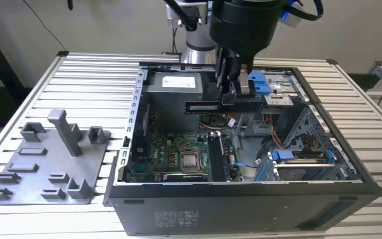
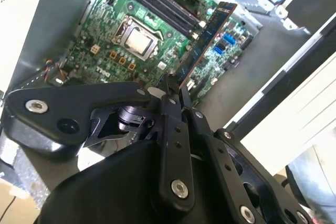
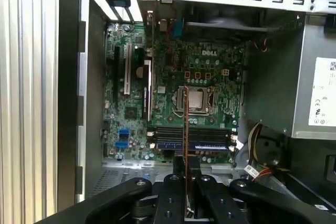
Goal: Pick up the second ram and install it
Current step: 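Pick up the second ram and move it above second insertion slot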
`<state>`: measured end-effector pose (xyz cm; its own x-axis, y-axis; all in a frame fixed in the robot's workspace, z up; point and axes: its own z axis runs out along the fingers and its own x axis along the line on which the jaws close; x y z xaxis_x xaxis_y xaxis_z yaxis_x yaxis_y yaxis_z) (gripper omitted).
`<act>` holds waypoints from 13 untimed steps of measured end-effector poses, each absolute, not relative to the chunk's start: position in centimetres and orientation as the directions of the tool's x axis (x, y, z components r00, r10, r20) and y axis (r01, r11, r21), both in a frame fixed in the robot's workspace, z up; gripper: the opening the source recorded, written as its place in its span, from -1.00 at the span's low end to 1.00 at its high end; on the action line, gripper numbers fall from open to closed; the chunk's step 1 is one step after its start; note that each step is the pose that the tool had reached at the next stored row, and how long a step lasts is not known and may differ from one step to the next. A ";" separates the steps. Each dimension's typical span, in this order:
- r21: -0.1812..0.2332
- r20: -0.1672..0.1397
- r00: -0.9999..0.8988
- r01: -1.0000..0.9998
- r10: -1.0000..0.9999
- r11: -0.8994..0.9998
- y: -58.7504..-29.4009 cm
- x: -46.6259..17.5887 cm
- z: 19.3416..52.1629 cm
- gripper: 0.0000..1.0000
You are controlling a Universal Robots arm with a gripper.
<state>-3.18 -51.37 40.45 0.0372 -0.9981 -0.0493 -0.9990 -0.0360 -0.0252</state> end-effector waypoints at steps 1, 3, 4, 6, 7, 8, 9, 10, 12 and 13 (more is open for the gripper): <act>-0.025 -0.050 0.038 -0.999 -0.998 -0.037 -51.4 -2.8 40.5 -0.72; -0.025 -0.050 0.040 -0.999 -0.998 -0.038 -51.4 -2.0 40.5 -0.72; -0.025 -0.050 0.040 -0.999 -0.998 -0.039 -51.4 -1.7 40.5 -0.72; -0.025 -0.050 0.041 -0.999 -0.998 -0.040 -51.5 -0.9 40.5 -0.72; -0.025 -0.050 0.041 -0.999 -0.998 -0.040 -51.5 -0.5 40.5 -0.72; -0.024 -0.050 0.042 -0.999 -0.998 -0.040 -51.6 -0.2 40.5 -0.72; -0.024 -0.050 0.042 -0.999 -0.998 -0.040 -51.6 0.1 40.5 -0.72; -0.024 -0.050 0.042 -0.999 -0.998 -0.040 -51.6 0.3 40.5 -0.72; -0.024 -0.050 0.041 -0.999 -0.998 -0.040 -51.6 0.3 40.5 -0.72; -0.024 -0.050 0.041 -0.999 -0.998 -0.040 -51.6 0.3 40.5 -0.72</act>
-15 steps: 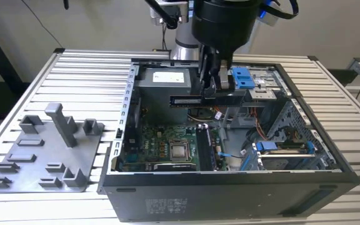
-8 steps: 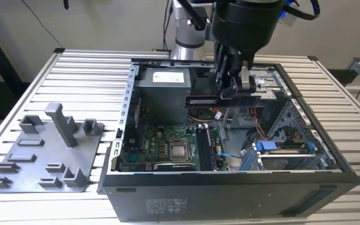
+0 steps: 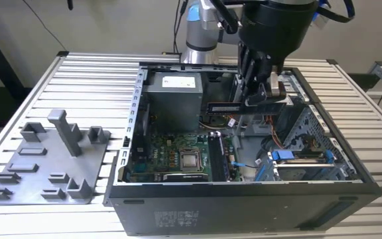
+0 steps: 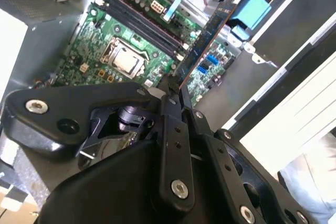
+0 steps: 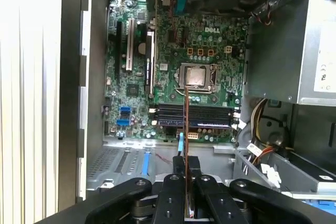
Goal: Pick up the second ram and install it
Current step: 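Pick up the second ram and move it above second insertion slot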
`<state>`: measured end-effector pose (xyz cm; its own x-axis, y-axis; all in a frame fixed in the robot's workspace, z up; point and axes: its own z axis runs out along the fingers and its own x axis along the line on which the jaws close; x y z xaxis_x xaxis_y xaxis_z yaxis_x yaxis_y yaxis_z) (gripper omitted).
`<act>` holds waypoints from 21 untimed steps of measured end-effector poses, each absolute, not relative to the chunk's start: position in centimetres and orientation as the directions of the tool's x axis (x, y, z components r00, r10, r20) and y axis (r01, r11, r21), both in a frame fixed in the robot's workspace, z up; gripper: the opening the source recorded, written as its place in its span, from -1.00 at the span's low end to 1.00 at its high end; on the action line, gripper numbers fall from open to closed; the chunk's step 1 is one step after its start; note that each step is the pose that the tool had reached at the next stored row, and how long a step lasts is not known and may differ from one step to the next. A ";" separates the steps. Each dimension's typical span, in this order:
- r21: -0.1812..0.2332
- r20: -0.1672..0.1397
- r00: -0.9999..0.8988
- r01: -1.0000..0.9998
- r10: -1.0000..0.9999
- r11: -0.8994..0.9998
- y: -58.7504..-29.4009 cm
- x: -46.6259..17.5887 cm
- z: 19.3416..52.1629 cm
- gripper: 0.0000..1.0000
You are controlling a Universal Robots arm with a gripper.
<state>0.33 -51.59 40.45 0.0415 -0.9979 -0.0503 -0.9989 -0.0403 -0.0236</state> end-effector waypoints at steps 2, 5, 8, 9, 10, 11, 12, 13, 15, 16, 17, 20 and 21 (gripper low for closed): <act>-0.024 -0.050 0.042 -0.999 -0.998 -0.040 -51.6 0.4 40.5 -0.72; -0.024 -0.050 0.042 -0.999 -0.998 -0.040 -51.6 0.4 40.5 -0.72; -0.024 -0.050 0.041 -0.999 -0.998 -0.040 -51.2 0.4 40.5 -0.72; -0.024 -0.050 0.041 -0.999 -0.998 -0.040 -50.9 0.4 40.5 -0.72; -0.024 -0.050 0.041 -0.999 -0.998 -0.040 -50.6 0.4 40.4 -0.72; -0.024 -0.050 0.041 -0.999 -0.998 -0.040 -50.3 0.4 40.4 -0.72; -0.024 -0.050 0.041 -0.999 -0.998 -0.040 -50.0 0.4 40.5 -0.72; -0.024 -0.050 0.041 -0.999 -0.998 -0.040 -49.7 0.4 40.4 -0.72; -0.024 -0.050 0.041 -0.999 -0.998 -0.040 -49.1 0.5 40.4 -0.72; -0.024 -0.050 0.041 -0.999 -0.998 -0.040 -48.8 0.5 40.4 -0.72; -0.024 -0.050 0.041 -0.999 -0.998 -0.040 -48.5 0.5 40.4 -0.72; -0.024 -0.050 0.041 -0.999 -0.998 -0.040 -47.6 0.5 40.4 -0.72; -0.024 -0.050 0.041 -0.999 -0.998 -0.040 -47.4 0.5 40.4 -0.72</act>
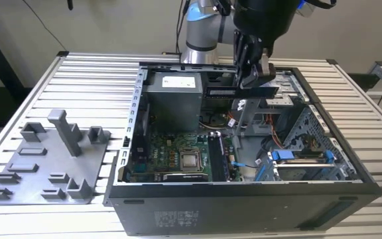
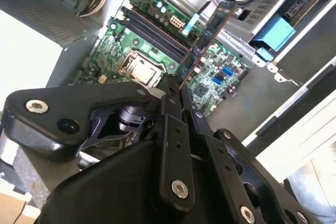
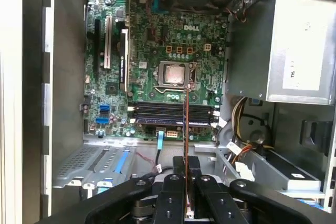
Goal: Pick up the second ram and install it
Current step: 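Pick up the second ram and move it above second insertion slot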
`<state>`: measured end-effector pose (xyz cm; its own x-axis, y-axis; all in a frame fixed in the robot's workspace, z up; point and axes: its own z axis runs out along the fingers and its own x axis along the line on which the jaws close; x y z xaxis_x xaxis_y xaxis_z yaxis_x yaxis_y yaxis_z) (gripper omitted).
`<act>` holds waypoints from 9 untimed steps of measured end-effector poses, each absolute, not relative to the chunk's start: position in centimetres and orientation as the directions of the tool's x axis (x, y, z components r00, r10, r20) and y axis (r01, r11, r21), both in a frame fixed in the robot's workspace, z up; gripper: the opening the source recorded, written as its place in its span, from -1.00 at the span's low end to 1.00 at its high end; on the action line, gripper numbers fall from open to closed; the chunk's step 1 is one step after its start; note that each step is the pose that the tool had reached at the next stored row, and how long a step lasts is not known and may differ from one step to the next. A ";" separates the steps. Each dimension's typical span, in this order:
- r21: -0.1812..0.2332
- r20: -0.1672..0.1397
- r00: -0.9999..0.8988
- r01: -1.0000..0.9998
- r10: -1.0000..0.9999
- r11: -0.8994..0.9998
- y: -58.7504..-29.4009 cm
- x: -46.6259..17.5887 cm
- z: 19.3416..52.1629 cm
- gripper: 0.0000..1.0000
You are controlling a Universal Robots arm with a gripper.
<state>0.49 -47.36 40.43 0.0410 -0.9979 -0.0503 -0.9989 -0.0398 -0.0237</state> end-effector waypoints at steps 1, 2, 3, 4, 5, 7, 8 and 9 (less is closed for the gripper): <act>-0.024 -0.050 0.041 -0.999 -0.998 -0.040 -47.1 0.5 40.4 -0.72; -0.024 -0.050 0.041 -0.999 -0.998 -0.040 -46.8 0.5 40.4 -0.72; -0.024 -0.050 0.041 -0.999 -0.998 -0.040 -46.6 0.5 40.4 -0.72; -0.024 -0.050 0.041 -0.999 -0.998 -0.040 -46.3 0.5 40.4 -0.72; -0.024 -0.050 0.041 -0.999 -0.998 -0.040 -46.1 0.5 40.4 -0.72; -0.024 -0.050 0.041 -0.999 -0.998 -0.040 -45.6 0.6 40.4 -0.72; -0.024 -0.050 0.041 -0.999 -0.998 -0.040 -45.3 0.6 40.4 -0.72; -0.024 -0.050 0.041 -0.999 -0.998 -0.040 -45.1 0.6 40.4 -0.72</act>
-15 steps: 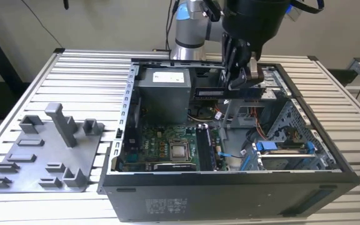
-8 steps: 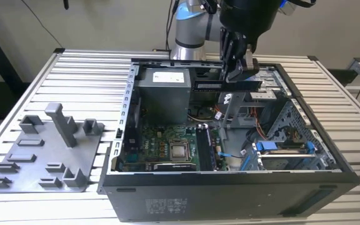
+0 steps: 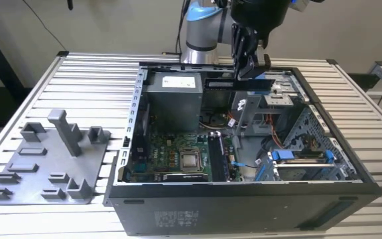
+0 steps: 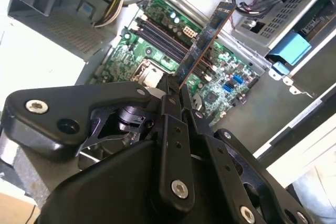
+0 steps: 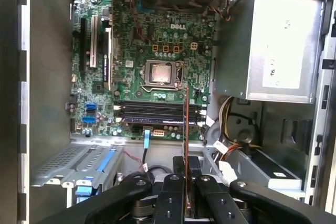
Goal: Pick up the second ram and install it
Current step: 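Pick up the second ram and move it above second insertion slot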
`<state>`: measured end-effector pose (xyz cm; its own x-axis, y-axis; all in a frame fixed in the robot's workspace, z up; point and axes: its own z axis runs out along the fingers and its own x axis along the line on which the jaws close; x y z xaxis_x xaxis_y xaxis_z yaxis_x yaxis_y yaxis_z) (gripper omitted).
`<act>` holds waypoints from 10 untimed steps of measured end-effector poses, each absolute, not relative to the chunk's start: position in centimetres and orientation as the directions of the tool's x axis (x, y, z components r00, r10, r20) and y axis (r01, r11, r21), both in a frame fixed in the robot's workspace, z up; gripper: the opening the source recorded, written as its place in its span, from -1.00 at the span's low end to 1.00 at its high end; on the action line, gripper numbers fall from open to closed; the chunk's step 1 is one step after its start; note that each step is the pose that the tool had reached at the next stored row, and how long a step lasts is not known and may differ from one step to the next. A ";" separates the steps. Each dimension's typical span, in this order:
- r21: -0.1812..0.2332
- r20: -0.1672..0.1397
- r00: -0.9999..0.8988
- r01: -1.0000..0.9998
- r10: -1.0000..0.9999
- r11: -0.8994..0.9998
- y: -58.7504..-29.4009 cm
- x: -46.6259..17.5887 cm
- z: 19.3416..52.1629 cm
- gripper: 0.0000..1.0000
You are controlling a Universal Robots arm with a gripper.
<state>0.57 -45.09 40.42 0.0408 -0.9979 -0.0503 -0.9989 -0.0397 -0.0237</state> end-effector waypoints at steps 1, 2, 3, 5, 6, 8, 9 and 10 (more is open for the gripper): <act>-0.024 -0.050 0.041 -0.999 -0.998 -0.040 -44.9 0.6 40.4 -0.72; -0.024 -0.050 0.041 -0.999 -0.998 -0.040 -44.7 0.6 40.4 -0.72; -0.024 -0.050 0.041 -0.999 -0.998 -0.040 -44.5 0.6 40.4 -0.72; -0.024 -0.050 0.041 -0.999 -0.998 -0.040 -44.1 0.6 40.4 -0.72; -0.024 -0.050 0.041 -0.999 -0.998 -0.040 -43.9 0.6 40.4 -0.72; -0.024 -0.050 0.041 -0.999 -0.998 -0.040 -43.7 0.7 40.4 -0.72; -0.024 -0.050 0.041 -0.999 -0.998 -0.040 -43.6 0.7 40.4 -0.72; -0.024 -0.050 0.041 -0.999 -0.998 -0.040 -43.6 0.7 40.4 -0.72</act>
